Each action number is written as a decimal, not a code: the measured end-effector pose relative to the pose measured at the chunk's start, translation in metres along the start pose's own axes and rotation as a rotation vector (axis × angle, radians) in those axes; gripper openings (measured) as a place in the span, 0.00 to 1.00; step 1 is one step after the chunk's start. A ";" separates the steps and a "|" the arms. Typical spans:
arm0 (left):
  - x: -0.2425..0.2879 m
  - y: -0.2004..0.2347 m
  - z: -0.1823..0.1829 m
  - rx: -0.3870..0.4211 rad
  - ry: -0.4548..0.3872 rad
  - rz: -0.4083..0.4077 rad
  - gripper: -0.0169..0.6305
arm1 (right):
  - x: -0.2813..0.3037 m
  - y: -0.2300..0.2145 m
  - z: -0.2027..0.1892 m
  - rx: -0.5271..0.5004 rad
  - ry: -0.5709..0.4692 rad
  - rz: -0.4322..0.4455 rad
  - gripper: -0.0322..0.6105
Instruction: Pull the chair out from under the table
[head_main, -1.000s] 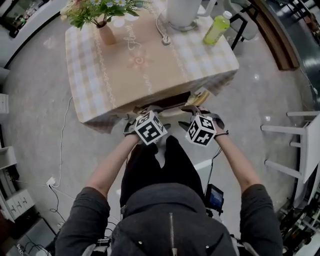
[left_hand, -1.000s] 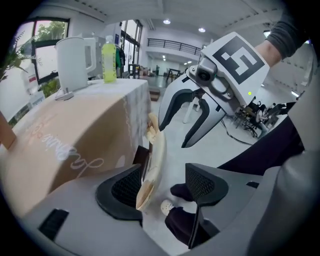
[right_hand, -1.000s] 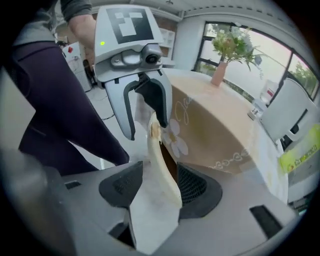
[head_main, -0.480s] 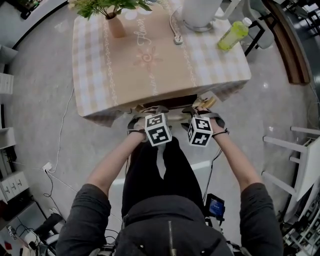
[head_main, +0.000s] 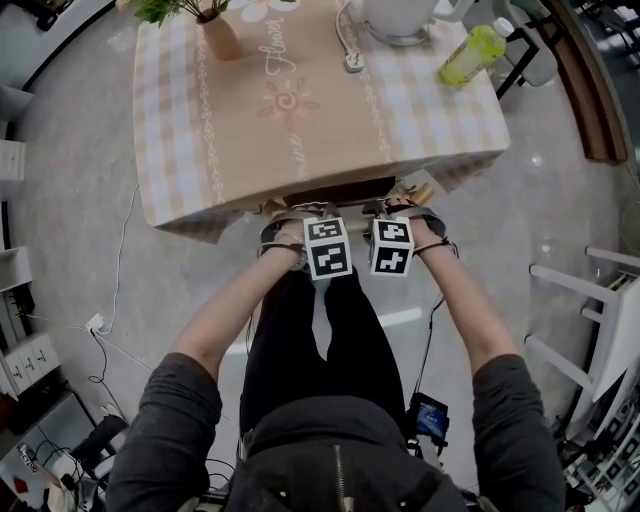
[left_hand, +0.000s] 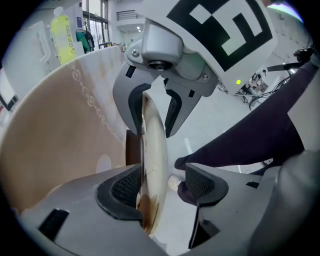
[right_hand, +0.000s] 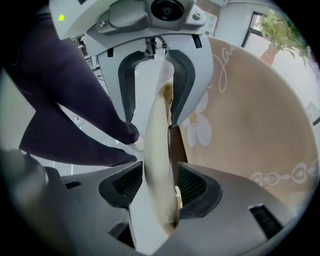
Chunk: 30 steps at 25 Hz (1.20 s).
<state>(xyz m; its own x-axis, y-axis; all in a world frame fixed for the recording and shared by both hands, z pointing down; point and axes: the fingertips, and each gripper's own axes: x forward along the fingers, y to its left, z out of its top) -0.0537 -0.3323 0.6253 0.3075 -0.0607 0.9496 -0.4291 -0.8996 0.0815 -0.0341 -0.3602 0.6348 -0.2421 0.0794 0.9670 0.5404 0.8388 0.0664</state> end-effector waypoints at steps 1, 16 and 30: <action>0.003 0.000 0.000 0.004 0.008 -0.002 0.46 | 0.003 0.000 -0.001 -0.010 0.005 -0.001 0.34; 0.034 0.008 -0.008 0.073 0.119 0.046 0.38 | 0.026 0.002 -0.005 -0.185 0.029 -0.008 0.27; 0.036 0.010 -0.011 0.105 0.181 0.029 0.23 | 0.026 0.005 -0.007 -0.226 0.038 -0.004 0.24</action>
<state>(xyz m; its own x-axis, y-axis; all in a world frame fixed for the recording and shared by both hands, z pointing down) -0.0563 -0.3391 0.6639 0.1343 -0.0169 0.9908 -0.3421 -0.9392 0.0304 -0.0322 -0.3577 0.6618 -0.2168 0.0526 0.9748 0.7073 0.6967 0.1197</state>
